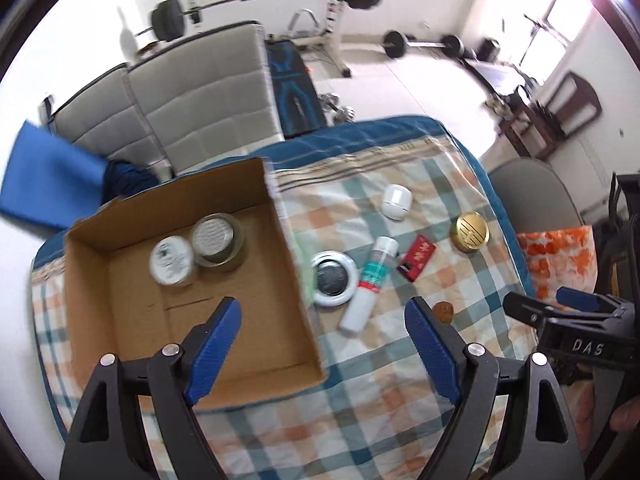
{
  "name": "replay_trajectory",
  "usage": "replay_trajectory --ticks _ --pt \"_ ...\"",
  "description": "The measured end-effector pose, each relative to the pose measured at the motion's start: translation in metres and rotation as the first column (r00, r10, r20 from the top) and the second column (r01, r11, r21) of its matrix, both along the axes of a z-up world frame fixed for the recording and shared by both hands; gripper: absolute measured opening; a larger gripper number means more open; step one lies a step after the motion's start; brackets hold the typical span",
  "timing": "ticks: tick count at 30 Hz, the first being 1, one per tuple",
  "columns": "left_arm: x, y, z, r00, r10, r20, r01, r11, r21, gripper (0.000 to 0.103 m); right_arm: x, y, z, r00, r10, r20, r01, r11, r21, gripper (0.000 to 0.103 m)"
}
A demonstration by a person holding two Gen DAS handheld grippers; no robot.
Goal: Organize rigid objects
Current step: 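Withdraw both tools from the box back toward the remaining items, then grasp the white-green tube with the left tool while the right tool grasps the gold tin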
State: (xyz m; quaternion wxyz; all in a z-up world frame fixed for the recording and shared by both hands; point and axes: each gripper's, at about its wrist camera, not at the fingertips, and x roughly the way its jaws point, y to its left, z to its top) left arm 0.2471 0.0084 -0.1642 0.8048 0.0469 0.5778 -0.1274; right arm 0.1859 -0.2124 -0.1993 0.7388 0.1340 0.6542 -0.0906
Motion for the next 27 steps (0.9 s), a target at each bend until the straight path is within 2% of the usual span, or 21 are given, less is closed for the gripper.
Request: replay_trajectory --ticks 5,11,13,14,15,16,17,18,20,22,25,27 --pt "0.044 -0.066 -0.057 0.988 -0.112 -0.103 0.12 0.99 0.073 0.084 0.011 -0.057 -0.038 0.997 -0.048 -0.054 0.047 0.999 -0.012 0.103" --pt "0.081 -0.11 -0.138 0.943 -0.164 -0.291 0.212 0.967 0.141 0.083 0.031 -0.096 -0.084 0.991 -0.077 -0.113 0.079 0.997 0.017 0.103" --pt "0.087 -0.117 -0.163 0.924 -0.16 -0.348 0.225 0.962 0.153 0.071 0.041 -0.101 -0.097 0.99 -0.074 -0.124 0.077 0.997 0.015 0.103" --pt "0.089 -0.12 -0.175 0.915 -0.154 -0.373 0.23 0.959 0.167 0.069 0.046 -0.104 -0.103 0.989 -0.072 -0.131 0.074 0.997 0.014 0.103" --pt "0.09 -0.122 -0.185 0.906 -0.15 -0.395 0.233 0.957 0.171 0.06 0.051 -0.104 -0.108 0.988 -0.068 -0.137 0.07 0.997 0.016 0.103" --pt "0.091 -0.123 -0.195 0.898 -0.143 -0.416 0.233 0.956 0.176 0.044 0.056 -0.105 -0.112 0.988 -0.063 -0.142 0.067 0.998 0.017 0.103" --pt "0.092 -0.123 -0.203 0.891 -0.131 -0.436 0.231 0.955 0.185 0.038 0.06 -0.105 -0.116 0.988 -0.059 -0.144 0.062 0.998 0.018 0.103" --pt "0.093 -0.123 -0.207 0.886 -0.124 -0.446 0.226 0.956 0.184 0.033 0.064 -0.104 -0.119 0.988 -0.054 -0.147 0.057 0.998 0.019 0.103" --pt "0.094 -0.124 -0.208 0.893 -0.109 -0.437 0.208 0.961 0.185 0.033 0.071 -0.104 -0.125 0.987 -0.043 -0.152 0.047 0.999 0.024 0.103" --pt "0.101 -0.122 -0.202 0.902 -0.086 -0.424 0.164 0.975 0.152 0.032 0.078 -0.105 -0.131 0.987 -0.04 -0.158 0.046 0.998 0.033 0.103" --pt "0.124 -0.109 -0.191 0.922 0.004 -0.387 0.037 0.995 0.097 0.031 0.088 -0.109 -0.139 0.985 -0.045 -0.168 0.052 0.998 0.039 0.103" --pt "0.138 -0.1 -0.189 0.921 0.061 -0.386 -0.038 0.997 0.069 0.031 0.096 -0.11 -0.144 0.984 -0.046 -0.172 0.053 0.998 0.039 0.103"
